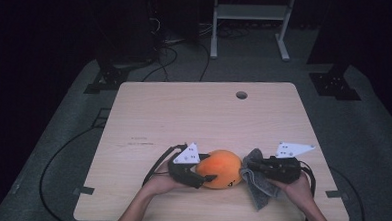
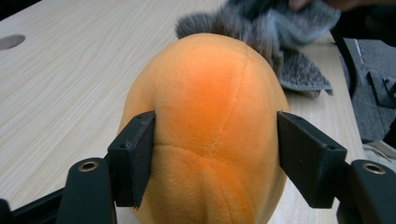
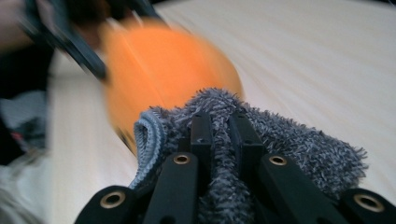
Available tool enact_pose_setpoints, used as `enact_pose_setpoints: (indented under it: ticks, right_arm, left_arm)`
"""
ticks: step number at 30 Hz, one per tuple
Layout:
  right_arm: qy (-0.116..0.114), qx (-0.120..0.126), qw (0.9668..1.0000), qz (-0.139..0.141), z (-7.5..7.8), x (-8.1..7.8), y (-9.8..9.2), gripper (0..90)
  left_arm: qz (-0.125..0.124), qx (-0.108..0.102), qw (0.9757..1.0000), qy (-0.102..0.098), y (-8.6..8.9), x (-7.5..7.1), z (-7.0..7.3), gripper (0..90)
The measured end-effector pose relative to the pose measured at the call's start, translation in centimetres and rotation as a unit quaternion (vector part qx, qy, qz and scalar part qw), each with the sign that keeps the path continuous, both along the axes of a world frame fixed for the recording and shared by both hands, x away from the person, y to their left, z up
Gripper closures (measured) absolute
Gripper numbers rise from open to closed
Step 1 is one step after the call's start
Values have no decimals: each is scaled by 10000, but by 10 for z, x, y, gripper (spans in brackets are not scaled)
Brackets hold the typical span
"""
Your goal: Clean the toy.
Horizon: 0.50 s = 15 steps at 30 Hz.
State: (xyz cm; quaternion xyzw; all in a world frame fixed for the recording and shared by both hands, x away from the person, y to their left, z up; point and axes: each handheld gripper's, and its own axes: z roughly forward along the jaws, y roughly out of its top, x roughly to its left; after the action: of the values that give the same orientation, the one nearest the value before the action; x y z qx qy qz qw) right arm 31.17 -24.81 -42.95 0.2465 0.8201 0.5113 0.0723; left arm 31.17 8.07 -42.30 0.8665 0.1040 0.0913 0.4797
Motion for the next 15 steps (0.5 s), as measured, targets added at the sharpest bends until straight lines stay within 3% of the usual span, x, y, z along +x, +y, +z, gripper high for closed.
enact_pose_setpoints:
  ticks: [4, 6, 8, 10, 11, 12, 13, 15]
  right_arm:
    - [-332, 241, 9983, 409, 29, -2, 23, 811]
    - [-452, 166, 9971, 590, 38, 0, 37, 811]
    - [-466, -45, 9963, 719, 40, 3, 53, 811]
    - [-447, -277, 9959, 735, 34, 4, 62, 812]
    - [-388, -180, 9964, 733, 31, 5, 64, 811]
    - [-383, -135, 9964, 740, 29, 4, 64, 812]
    - [-412, -124, 9964, 725, 27, 3, 63, 811]
    - [-354, -59, 9969, 700, 24, 2, 58, 812]
  left_arm:
    - [-202, 79, 9997, -90, -6, -5, 2, 325]
    - [-299, 101, 9995, -101, -8, -7, 3, 325]
    - [-234, 38, 9997, -13, -6, -8, 7, 295]
    - [13, -85, 9993, 353, -2, -3, 11, 194]
    - [154, -95, 9985, 509, 0, -2, 10, 149]
    - [370, 74, 9971, 656, 1, 2, 8, 120]
    - [450, 204, 9958, 774, 2, 4, 5, 116]
    - [401, 148, 9927, 1124, 3, 8, -2, 150]
